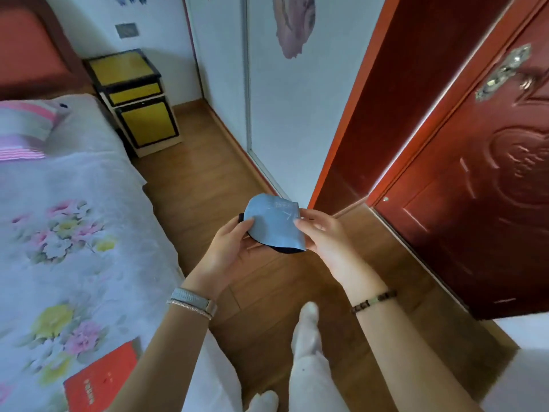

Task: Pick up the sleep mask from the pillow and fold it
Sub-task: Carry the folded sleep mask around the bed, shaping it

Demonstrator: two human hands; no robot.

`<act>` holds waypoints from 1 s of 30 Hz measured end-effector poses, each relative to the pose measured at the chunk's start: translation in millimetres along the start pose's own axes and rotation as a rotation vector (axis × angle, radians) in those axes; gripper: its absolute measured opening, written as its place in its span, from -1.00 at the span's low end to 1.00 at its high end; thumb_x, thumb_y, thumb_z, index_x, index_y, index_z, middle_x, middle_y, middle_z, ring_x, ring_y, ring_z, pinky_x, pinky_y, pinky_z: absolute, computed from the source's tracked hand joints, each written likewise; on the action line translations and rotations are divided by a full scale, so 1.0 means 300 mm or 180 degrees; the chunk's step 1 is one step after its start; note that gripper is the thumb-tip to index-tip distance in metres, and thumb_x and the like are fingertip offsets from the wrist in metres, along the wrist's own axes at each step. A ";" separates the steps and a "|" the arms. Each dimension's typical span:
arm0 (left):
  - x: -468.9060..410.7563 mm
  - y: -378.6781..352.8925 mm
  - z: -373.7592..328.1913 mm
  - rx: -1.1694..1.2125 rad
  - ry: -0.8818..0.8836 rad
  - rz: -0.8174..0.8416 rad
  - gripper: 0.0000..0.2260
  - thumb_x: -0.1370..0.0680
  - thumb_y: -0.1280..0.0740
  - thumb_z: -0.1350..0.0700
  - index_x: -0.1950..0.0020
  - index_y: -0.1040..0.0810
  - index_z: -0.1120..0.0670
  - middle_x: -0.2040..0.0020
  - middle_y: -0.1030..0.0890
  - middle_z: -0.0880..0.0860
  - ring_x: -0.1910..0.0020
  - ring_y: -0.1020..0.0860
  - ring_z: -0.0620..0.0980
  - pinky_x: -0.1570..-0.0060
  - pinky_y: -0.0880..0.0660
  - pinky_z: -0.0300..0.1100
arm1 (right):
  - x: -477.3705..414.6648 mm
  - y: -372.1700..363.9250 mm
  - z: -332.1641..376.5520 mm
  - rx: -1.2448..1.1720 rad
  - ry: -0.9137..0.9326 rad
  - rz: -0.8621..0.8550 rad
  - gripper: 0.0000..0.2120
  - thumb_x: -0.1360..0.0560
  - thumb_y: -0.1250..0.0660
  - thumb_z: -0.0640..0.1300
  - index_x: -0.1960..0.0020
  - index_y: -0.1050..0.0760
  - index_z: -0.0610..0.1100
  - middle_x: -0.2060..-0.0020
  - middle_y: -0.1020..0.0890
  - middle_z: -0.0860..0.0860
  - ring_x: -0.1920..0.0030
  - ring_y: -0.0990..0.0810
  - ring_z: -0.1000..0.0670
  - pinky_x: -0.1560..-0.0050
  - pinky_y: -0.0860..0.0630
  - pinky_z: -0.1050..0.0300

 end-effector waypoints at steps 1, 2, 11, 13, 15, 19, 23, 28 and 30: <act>-0.037 0.011 -0.016 0.0024 -0.0044 -0.0096 -0.84 -0.65 -0.22 0.15 -0.16 -0.54 0.15 -0.11 -0.63 0.14 0.05 -0.72 0.02 0.16 -0.65 -0.12 | -0.065 -0.014 0.014 0.0085 0.0016 0.0126 -0.73 -0.53 -0.39 -0.22 -0.23 -0.57 -0.19 -0.09 -0.67 -0.09 -0.18 -0.64 -0.15 -0.16 -0.61 -0.15; -0.078 0.022 -0.032 0.0036 -0.0090 -0.0204 -0.85 -0.65 -0.22 0.16 -0.15 -0.54 0.15 -0.10 -0.63 0.13 0.06 -0.72 0.01 0.17 -0.64 -0.14 | -0.130 -0.029 0.031 0.0195 0.0041 0.0261 -0.73 -0.53 -0.40 -0.20 -0.22 -0.59 -0.17 -0.10 -0.67 -0.08 -0.18 -0.64 -0.13 -0.19 -0.59 -0.19; -0.469 0.036 -0.235 0.0231 -0.0415 -0.1011 -0.74 -0.65 -0.22 0.15 -0.31 -0.47 0.21 -0.17 -0.59 0.16 -0.06 -0.67 0.05 0.04 -0.66 -0.06 | -0.688 -0.147 0.237 0.0681 0.0171 0.1009 -0.78 -0.52 -0.41 -0.14 -0.15 -0.63 0.01 -0.09 -0.69 0.04 -0.19 -0.63 0.01 -0.26 -0.56 -0.04; -0.534 0.038 -0.281 0.0243 -0.0486 -0.1146 -0.71 -0.65 -0.21 0.15 -0.35 -0.44 0.23 -0.19 -0.58 0.18 -0.13 -0.64 0.09 -0.11 -0.62 0.05 | -0.788 -0.186 0.281 0.0802 0.0220 0.1117 -0.83 -0.51 -0.42 -0.12 -0.02 -0.61 0.15 -0.04 -0.69 0.11 -0.17 -0.63 0.04 -0.23 -0.56 0.01; -0.589 0.046 -0.325 0.0304 -0.0543 -0.1282 -0.69 -0.65 -0.21 0.16 -0.37 -0.42 0.25 -0.19 -0.57 0.18 -0.17 -0.61 0.12 -0.18 -0.57 0.12 | -0.878 -0.233 0.316 0.0866 0.0253 0.1182 -0.82 -0.51 -0.42 -0.13 0.03 -0.60 0.18 -0.03 -0.69 0.13 -0.15 -0.63 0.07 -0.26 -0.55 -0.01; -0.690 0.104 -0.412 0.0412 -0.0602 -0.1568 -0.68 -0.66 -0.20 0.15 -0.39 -0.39 0.23 -0.28 -0.51 0.22 -0.24 -0.56 0.16 -0.21 -0.55 0.15 | -1.036 -0.350 0.363 0.0879 0.0163 0.1450 -0.82 -0.51 -0.41 -0.12 -0.09 -0.63 0.08 -0.09 -0.69 0.05 -0.18 -0.63 0.01 -0.29 -0.54 -0.12; -0.809 0.204 -0.521 0.0580 -0.0664 -0.1673 -0.77 -0.66 -0.21 0.13 -0.28 -0.45 0.16 -0.28 -0.50 0.19 -0.22 -0.58 0.16 -0.16 -0.58 0.12 | -1.200 -0.489 0.421 0.0948 0.0161 0.1665 -0.69 -0.51 -0.42 -0.11 -0.25 -0.60 -0.07 -0.14 -0.68 -0.01 -0.20 -0.62 -0.03 -0.27 -0.55 -0.16; -1.013 0.340 -0.726 0.0767 -0.0758 -0.1570 -0.86 -0.65 -0.21 0.15 -0.18 -0.48 0.10 -0.24 -0.53 0.19 -0.21 -0.59 0.17 -0.07 -0.62 0.05 | -1.440 -0.690 0.533 0.0962 0.0246 0.1728 -0.69 -0.51 -0.41 -0.12 -0.25 -0.59 -0.08 -0.14 -0.68 -0.01 -0.19 -0.63 -0.02 -0.26 -0.56 -0.13; -1.094 0.400 -0.834 0.0789 -0.0808 -0.1540 -0.84 -0.65 -0.21 0.16 -0.22 -0.46 0.12 -0.24 -0.53 0.19 -0.20 -0.60 0.17 -0.11 -0.60 0.08 | -1.537 -0.787 0.591 0.0931 0.0248 0.1747 -0.70 -0.52 -0.40 -0.14 -0.25 -0.59 -0.08 -0.13 -0.68 0.00 -0.18 -0.64 -0.01 -0.26 -0.56 -0.14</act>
Point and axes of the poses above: each hand's wrist, its own x-axis away from the middle knuckle, its own y-axis out of the back of the hand, z = x × y, the point moved 4 cm from there along -x, towards the middle knuckle
